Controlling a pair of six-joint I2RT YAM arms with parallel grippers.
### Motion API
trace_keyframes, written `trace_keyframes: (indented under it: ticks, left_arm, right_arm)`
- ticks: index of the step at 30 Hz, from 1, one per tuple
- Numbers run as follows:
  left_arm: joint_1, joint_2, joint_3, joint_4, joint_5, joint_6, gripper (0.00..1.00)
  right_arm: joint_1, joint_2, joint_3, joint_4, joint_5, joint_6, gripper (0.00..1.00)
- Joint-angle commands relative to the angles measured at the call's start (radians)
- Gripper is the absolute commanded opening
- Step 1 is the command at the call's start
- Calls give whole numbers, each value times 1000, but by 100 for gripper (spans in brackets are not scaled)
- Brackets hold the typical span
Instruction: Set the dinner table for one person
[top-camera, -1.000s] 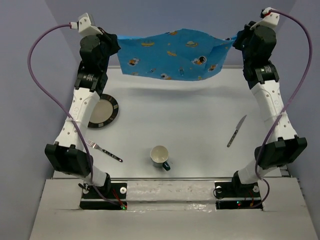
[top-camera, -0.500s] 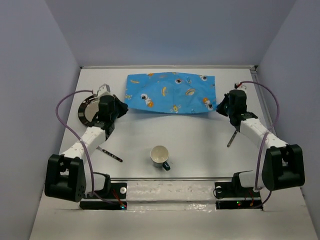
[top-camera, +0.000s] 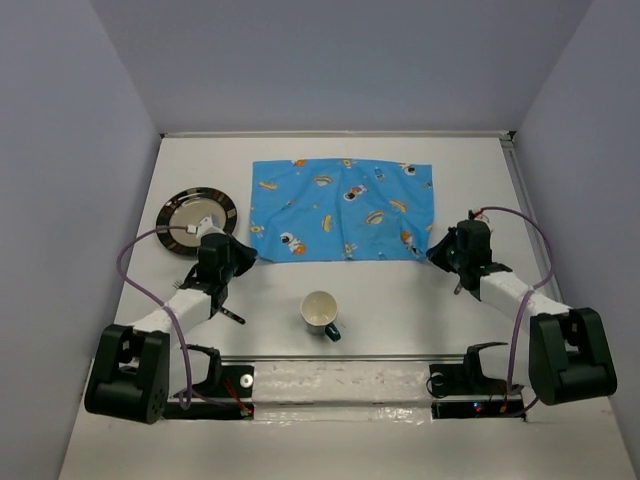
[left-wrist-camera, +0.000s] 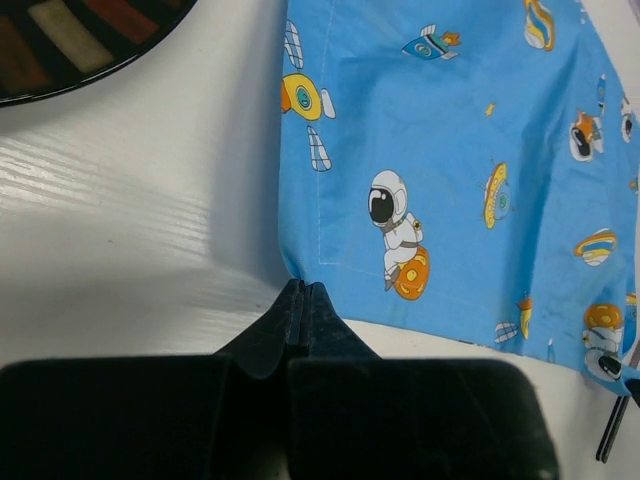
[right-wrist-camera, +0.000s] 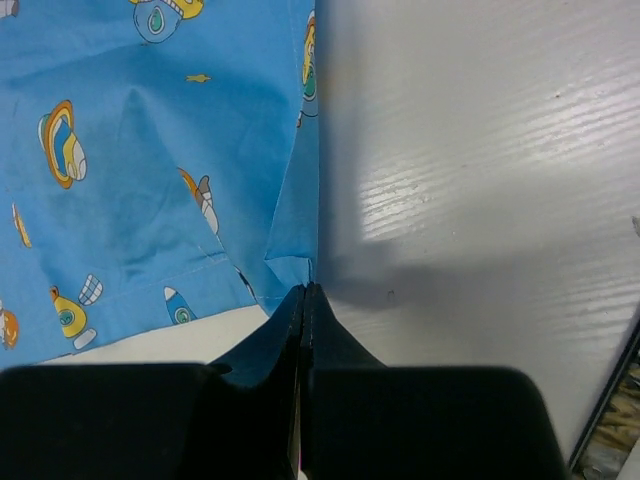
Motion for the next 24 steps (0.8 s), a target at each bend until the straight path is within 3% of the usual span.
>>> trace_keyframes:
  ticks: [1,6,13,24]
  left_arm:
    - [3,-72,-32,36,-14,-7,0]
    - [6,-110,-62,13,-45,-6,0]
    - [8,-155,-97,-2,-50,-18,0]
    - [10,-369,-151,-145,-80,-58,0]
  right_arm:
    - [-6,-99,-27,11,43,12,0]
    - [-6,-216,-56,-72,132,2,0]
    - [-6,-207,-50,-139,169,12,0]
    - [-36,-239,-7,-225,146,13,0]
